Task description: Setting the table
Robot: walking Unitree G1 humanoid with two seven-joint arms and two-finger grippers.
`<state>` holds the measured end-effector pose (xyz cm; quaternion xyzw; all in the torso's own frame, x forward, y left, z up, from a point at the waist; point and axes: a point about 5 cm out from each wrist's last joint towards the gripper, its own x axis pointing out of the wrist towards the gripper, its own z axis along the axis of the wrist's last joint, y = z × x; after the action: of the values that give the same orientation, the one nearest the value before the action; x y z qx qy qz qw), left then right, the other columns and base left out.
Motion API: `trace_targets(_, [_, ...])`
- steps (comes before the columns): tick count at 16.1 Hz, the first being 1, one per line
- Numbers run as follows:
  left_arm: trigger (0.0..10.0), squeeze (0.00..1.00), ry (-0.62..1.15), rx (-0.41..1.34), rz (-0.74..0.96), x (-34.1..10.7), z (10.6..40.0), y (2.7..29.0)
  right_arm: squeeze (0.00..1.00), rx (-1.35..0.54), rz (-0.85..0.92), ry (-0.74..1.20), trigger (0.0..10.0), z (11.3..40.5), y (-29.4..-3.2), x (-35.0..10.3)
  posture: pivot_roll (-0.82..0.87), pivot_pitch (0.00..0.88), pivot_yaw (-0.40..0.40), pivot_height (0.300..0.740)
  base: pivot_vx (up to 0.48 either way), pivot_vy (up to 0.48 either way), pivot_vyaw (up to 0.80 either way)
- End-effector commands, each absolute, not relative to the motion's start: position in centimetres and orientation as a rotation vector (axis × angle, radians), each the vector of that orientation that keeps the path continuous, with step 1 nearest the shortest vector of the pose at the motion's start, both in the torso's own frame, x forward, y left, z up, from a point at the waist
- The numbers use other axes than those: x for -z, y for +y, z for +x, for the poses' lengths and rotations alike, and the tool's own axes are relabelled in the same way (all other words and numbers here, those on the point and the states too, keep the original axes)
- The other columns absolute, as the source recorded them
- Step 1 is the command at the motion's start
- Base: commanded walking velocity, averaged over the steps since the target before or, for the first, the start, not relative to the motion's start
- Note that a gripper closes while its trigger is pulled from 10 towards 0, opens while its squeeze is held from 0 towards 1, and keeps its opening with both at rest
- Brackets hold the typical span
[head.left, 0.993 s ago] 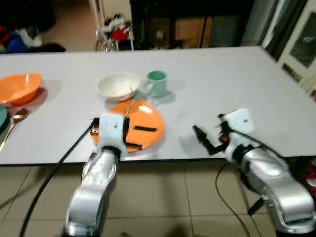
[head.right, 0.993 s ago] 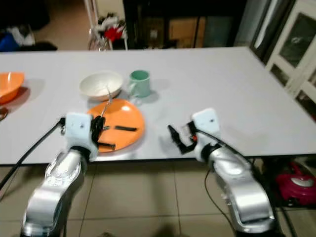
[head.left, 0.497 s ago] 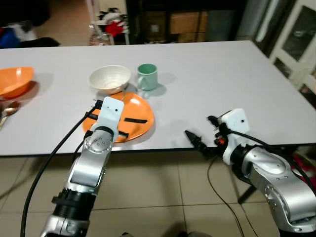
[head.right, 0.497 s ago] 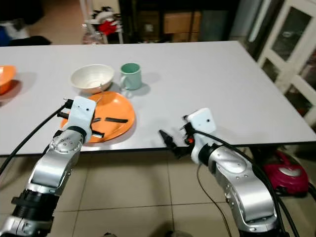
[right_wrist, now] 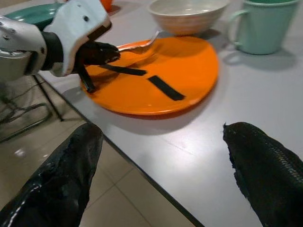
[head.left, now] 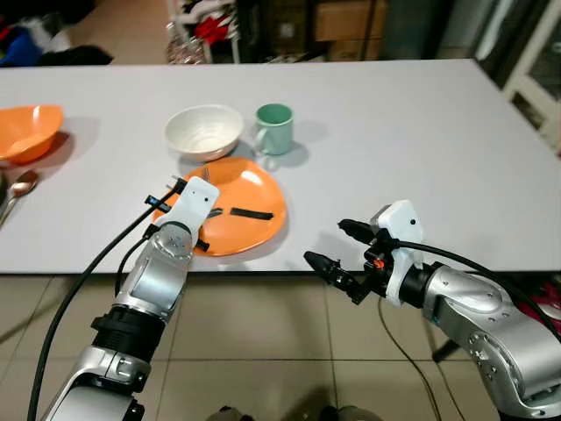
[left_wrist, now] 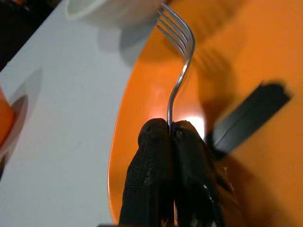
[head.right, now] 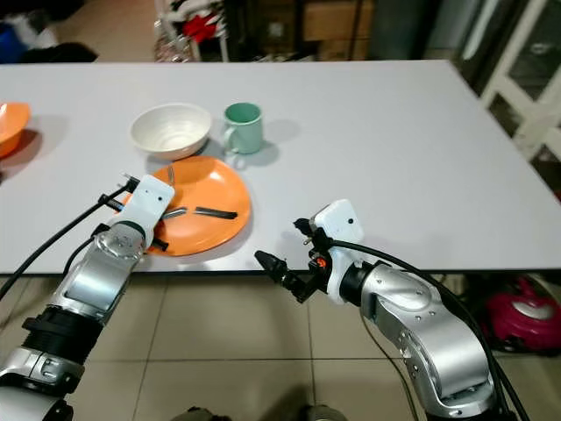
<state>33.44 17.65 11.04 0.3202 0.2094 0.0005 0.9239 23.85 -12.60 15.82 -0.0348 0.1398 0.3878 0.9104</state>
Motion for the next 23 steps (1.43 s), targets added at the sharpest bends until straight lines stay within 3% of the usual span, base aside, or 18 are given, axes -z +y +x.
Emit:
trace_targets(1, [10.0, 0.0, 0.425, 0.0, 0.679, -11.4, 33.8, 17.8, 0.0, -0.822, -0.068, 0.282, 10.0, 23.6, -12.4, -16.3, -0.15, 0.059, 0.04, 0.74, 0.0, 0.0, 0.0])
trace_targets(15, [10.0, 0.0, 0.416, 0.129, 0.503, -11.9, 37.7, 15.7, 0.0, -0.866, -0.065, 0.287, 10.0, 23.2, -12.2, -16.5, -0.16, 0.074, 0.053, 0.74, 0.0, 0.0, 0.0])
trace_targets(17, [10.0, 0.1, 0.424, 0.115, 0.499, -11.8, 37.9, 15.8, 0.0, -0.865, -0.066, 0.286, 10.0, 23.2, -12.3, -16.5, -0.16, 0.076, 0.054, 0.74, 0.0, 0.0, 0.0])
trace_targets(18, [10.0, 0.29, 0.428, 0.107, 0.495, -11.8, 37.9, 15.9, 0.0, -0.866, -0.067, 0.285, 10.0, 23.2, -12.3, -16.6, -0.16, 0.077, 0.055, 0.74, 0.0, 0.0, 0.0])
trace_targets(19, [10.0, 0.42, 0.432, 0.09, 0.499, -11.7, 38.0, 16.2, 0.0, -0.867, -0.067, 0.285, 10.0, 23.1, -12.3, -16.6, -0.16, 0.077, 0.055, 0.74, 0.0, 0.0, 0.0])
trace_targets(23, [10.0, 0.48, 0.441, 0.08, 0.497, -11.4, 38.0, 16.5, 0.0, -0.872, -0.068, 0.288, 10.0, 23.0, -12.3, -16.6, -0.16, 0.079, 0.054, 0.74, 0.0, 0.0, 0.0])
